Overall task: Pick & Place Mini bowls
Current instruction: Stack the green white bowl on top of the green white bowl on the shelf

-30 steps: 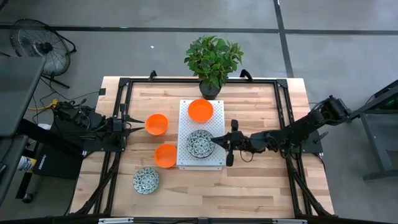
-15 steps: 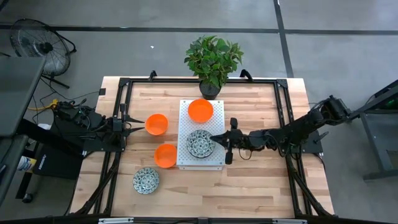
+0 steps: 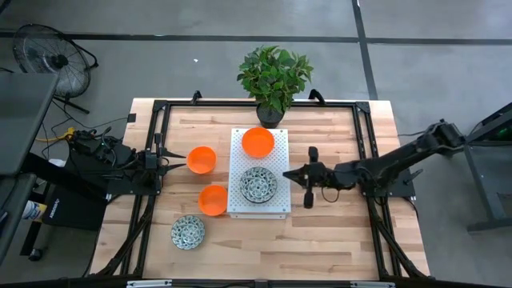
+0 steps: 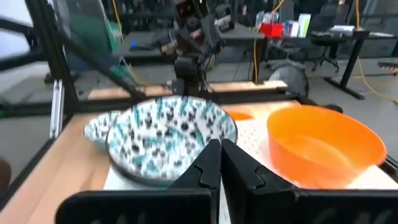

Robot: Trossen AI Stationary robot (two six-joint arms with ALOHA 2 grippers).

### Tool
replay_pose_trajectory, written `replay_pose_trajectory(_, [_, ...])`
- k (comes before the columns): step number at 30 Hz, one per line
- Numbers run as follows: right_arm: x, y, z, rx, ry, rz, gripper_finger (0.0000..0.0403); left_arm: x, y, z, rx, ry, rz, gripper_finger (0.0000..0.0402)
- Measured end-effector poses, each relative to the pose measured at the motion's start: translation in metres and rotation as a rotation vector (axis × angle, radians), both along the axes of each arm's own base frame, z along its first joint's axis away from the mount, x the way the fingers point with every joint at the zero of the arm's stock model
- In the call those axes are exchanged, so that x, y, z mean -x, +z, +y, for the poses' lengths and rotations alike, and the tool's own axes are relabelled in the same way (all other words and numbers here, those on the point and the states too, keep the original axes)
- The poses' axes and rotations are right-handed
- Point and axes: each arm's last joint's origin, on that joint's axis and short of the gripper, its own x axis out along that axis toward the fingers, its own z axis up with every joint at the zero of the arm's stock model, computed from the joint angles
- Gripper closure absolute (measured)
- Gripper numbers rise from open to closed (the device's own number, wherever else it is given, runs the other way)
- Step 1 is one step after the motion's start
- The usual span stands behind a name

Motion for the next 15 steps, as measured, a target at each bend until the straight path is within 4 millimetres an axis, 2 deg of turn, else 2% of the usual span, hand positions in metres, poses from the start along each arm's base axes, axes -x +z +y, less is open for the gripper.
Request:
replay_pose_trajectory(8, [0.024,-0.011,-0.001,-0.001,-0.020,0.230,0.0403,0.000,0.000,0.000,0.000,0.000,0.000,0.0307])
replay_pose_trajectory(15, [0.042,-0.027,-0.011,-0.090,-0.201,0.409,0.0403,0.000,0.000,0.000,0.000,0.000,0.000,0.0307])
